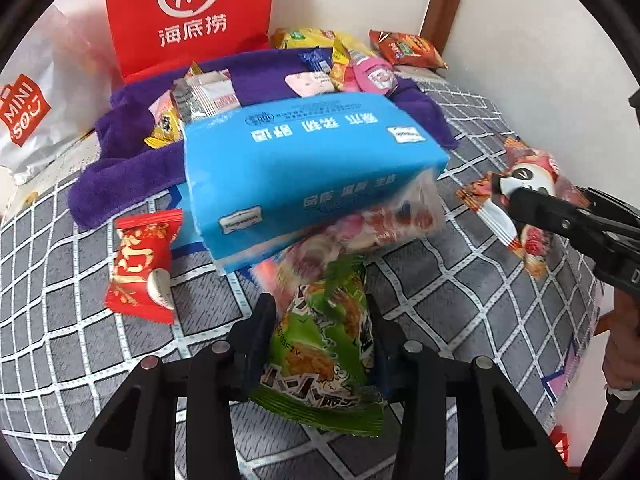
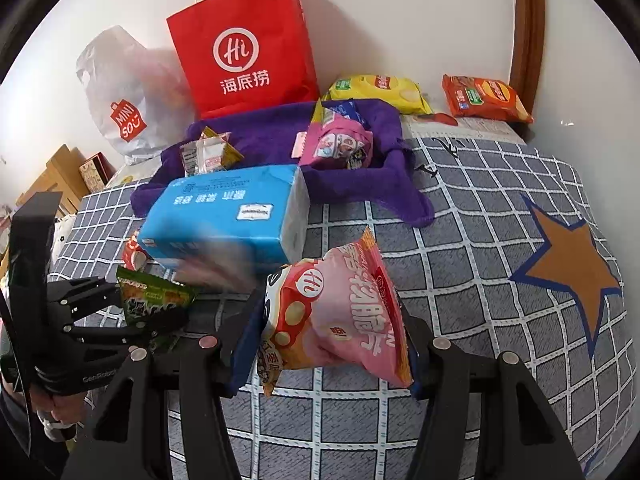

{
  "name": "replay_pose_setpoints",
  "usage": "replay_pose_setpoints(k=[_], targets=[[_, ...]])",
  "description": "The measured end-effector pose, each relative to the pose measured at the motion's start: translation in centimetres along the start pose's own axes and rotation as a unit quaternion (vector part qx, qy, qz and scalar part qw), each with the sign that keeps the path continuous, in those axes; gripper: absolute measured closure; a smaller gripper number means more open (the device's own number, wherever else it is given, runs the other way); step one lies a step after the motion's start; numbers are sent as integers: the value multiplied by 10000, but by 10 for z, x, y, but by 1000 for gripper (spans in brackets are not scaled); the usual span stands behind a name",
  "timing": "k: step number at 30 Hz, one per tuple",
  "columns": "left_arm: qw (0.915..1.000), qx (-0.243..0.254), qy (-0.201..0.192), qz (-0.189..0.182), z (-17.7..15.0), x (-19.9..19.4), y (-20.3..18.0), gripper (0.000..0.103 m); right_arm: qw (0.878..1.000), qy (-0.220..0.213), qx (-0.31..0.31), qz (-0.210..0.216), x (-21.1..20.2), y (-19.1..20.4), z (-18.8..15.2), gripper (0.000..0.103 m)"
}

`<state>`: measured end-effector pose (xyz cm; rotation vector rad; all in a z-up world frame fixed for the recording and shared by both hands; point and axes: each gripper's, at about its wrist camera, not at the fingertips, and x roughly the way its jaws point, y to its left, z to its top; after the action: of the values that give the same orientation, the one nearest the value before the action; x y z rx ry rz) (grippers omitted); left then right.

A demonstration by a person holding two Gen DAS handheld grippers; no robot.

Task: Organize snacks
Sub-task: 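Carry the panda packet and green bag toward the purple towel with both grippers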

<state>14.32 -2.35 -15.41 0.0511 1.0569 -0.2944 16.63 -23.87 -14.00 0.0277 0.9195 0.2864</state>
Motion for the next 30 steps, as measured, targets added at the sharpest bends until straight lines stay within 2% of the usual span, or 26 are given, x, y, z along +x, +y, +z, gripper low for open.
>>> replay_pose_setpoints(k=[6,14,22,30], targets=[[9998,-54,-158,-136,0,-19,6,63,9999,-78,-88,-21,-7,9,5,45],[9977,-448,-390,-325,1,-45,32,63,9997,-189,-143,41,-16,19,9,45],[9970,-332,-673,-198,13,-73,29,63,9988,-381,-231,207,-26,34,23,45],[9960,-410,-780,-148,45,-83,33,63,9970,-622,-354,291,-34,46,52,45]])
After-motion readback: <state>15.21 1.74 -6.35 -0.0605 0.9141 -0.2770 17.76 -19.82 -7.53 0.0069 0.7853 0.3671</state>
